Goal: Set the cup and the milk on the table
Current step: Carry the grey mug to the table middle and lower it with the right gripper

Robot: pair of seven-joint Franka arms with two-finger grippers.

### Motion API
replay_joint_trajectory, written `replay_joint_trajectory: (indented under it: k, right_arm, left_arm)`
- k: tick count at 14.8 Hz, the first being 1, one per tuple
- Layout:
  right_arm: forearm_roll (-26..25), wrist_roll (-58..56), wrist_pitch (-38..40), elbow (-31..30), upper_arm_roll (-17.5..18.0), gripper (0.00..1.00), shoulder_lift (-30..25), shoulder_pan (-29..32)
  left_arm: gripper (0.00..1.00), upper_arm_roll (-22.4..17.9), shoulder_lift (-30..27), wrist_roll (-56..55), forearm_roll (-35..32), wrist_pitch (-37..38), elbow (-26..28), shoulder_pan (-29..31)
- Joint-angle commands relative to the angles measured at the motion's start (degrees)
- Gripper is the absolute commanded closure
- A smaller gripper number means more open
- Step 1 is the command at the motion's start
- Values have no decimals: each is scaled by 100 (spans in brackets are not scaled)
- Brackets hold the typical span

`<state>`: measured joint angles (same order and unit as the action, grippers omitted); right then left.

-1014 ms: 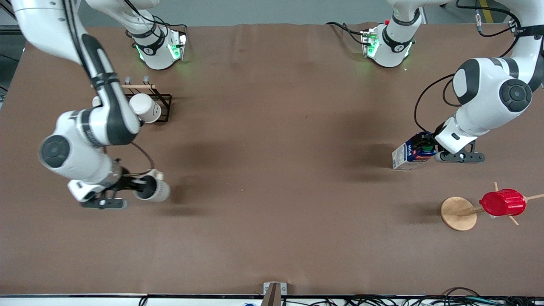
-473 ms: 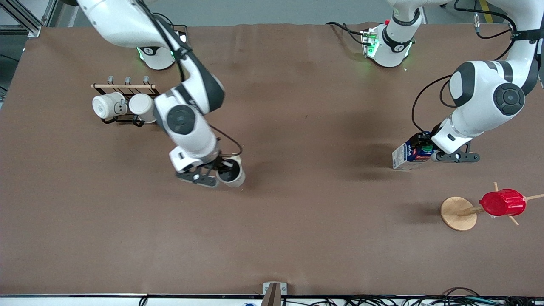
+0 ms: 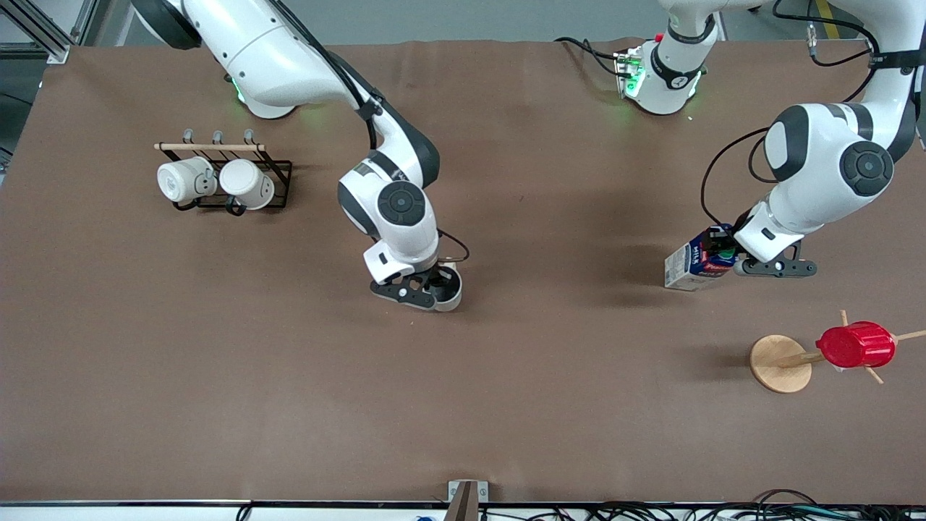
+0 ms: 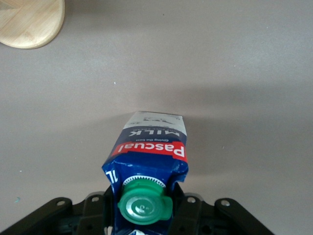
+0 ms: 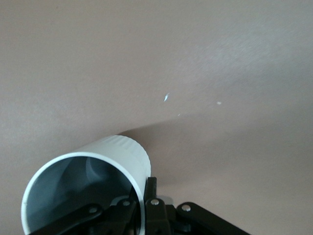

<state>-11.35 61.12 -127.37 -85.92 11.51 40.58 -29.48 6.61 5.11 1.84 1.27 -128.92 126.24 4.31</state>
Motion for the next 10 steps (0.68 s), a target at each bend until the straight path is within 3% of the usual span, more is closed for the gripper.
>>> replay_joint_trajectory:
  k: [1, 5, 7, 10]
  right_arm:
    - [-201, 154, 63, 120, 9, 100, 47, -84]
    - [-351, 216, -77, 85, 9, 95, 82, -93]
    - [-342, 216, -95, 76, 17, 59, 90, -85]
    - [-333, 190, -60, 102, 17, 14, 64, -58]
  left_arm:
    - [80, 33, -28, 80, -154, -81, -20, 26]
    - [81, 60, 288, -17, -145, 112, -845, -88]
    - [81, 77, 419, -26, -75, 314, -1275, -219]
    - [81, 174, 850, -577, -4, 586, -1987, -632]
